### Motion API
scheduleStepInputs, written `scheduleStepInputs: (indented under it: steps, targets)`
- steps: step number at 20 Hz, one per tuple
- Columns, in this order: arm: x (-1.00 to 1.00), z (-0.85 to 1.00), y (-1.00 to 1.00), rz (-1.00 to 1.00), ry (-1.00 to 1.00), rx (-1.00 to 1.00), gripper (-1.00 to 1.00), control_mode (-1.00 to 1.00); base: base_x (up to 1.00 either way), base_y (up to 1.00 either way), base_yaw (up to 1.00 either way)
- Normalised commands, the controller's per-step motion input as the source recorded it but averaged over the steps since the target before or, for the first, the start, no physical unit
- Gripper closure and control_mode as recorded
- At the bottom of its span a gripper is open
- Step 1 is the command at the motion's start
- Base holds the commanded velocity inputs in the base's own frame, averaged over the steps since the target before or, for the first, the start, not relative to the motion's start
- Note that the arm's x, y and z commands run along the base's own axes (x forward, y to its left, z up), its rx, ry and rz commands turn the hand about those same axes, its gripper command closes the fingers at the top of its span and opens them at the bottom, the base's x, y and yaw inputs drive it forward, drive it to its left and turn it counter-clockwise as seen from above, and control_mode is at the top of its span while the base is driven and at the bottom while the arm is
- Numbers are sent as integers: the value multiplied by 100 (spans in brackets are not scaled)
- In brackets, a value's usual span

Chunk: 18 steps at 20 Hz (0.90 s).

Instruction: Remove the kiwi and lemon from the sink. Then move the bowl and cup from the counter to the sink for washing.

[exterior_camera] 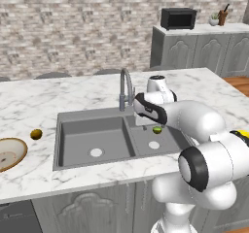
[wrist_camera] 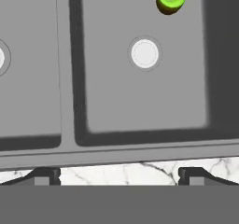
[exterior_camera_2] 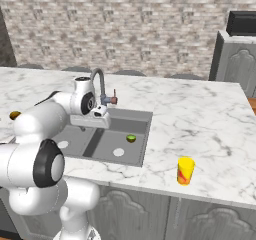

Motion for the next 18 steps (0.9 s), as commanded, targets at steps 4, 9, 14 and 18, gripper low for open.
scheduleStepInputs:
  steps: [4,9,14,18]
  targets:
    - [0,-9,-28,8,0,0,-100,-100,0,0,0]
    - [1,-8,-24,12,0,0,-100,-100,0,0,0]
    - [6,-8,-19,16,0,0,-100,-100,0,0,0]
    - [4,-8,-17,17,-1,0,-100,-100,0,0,0]
